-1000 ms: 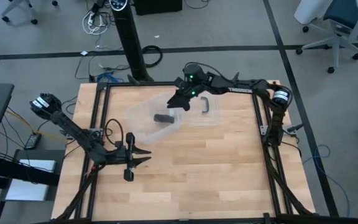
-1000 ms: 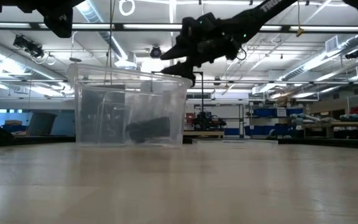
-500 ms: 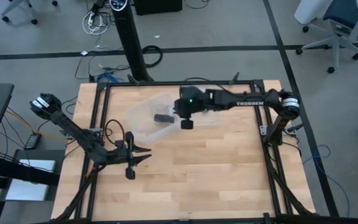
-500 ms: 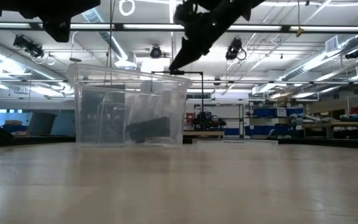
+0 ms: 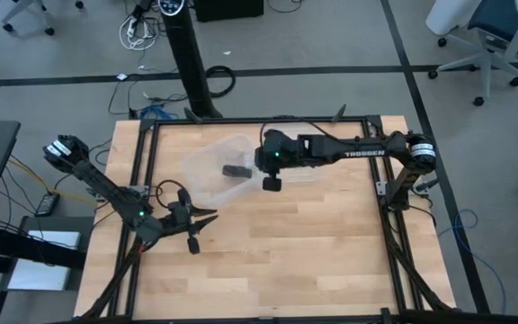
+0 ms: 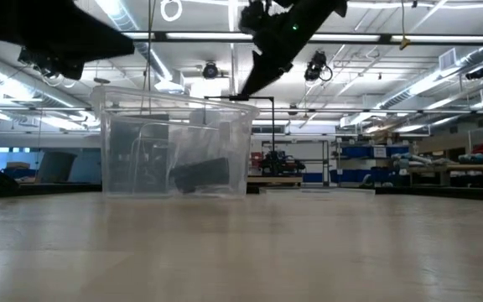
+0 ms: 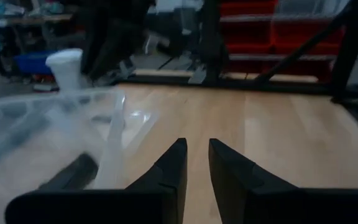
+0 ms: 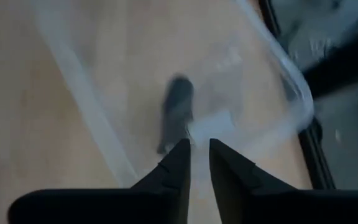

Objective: Roll bandage
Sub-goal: Put the transparent zip bag into the transparent bin

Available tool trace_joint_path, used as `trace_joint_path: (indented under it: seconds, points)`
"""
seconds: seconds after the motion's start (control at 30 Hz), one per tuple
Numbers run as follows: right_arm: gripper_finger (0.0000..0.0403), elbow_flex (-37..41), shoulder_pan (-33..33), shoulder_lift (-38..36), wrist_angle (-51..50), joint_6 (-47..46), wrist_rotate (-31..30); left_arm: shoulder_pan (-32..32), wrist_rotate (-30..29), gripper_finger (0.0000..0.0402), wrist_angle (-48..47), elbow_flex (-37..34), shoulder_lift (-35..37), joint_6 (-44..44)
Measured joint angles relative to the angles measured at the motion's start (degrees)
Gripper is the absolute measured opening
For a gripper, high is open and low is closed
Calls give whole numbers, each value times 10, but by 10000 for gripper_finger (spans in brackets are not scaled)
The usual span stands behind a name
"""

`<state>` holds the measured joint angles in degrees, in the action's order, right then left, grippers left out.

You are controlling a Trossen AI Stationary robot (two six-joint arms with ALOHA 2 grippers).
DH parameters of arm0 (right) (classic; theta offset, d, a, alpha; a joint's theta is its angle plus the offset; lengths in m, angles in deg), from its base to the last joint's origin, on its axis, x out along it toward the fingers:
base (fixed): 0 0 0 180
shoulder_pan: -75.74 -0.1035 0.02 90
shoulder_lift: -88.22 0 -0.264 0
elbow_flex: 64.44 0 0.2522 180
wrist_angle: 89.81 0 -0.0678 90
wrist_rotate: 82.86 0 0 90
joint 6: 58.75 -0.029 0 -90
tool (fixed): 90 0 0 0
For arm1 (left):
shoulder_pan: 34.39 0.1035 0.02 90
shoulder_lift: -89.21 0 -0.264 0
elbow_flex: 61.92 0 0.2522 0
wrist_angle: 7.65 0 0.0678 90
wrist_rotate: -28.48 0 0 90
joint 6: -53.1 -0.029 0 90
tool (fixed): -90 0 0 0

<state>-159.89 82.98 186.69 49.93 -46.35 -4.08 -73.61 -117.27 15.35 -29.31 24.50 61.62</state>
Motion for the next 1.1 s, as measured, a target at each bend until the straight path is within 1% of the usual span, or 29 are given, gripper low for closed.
trace_joint_path:
  seconds: [0.07, 0.17, 0.3, 0.4, 0.47, 0.63, 0.73, 0.8, 0.93, 1.1]
  points:
    - [67, 0, 12, -3, -30, -20, 9, 0, -4, 64, -28, 0, 0, 25]
    - [80, 0, 31, -3, -33, -33, 55, 0, -7, 53, -44, 0, 0, 39]
    - [91, 0, 63, -3, 7, -50, 76, 0, -17, 38, -39, 0, 0, 39]
    - [101, 0, 88, -3, 48, -81, 134, 0, -18, 28, -35, 0, 2, 39]
    - [109, 0, 92, -2, 66, -85, 161, 1, -17, 23, -35, 0, 2, 37]
    - [130, 0, 89, 6, 85, -79, 165, 2, -12, 19, -37, 0, 3, 37]
    - [143, 0, 91, 19, 83, -79, 166, 2, 18, 19, -37, 0, 3, 37]
    - [150, -2, 89, 31, 82, -77, 160, 2, 27, 19, -38, 0, 3, 38]
    - [159, -46, 86, 59, 46, -67, 136, 9, 25, 19, -48, 0, 3, 40]
    - [156, -124, 82, 120, -39, -49, 127, 21, 37, 19, -55, 0, 3, 41]
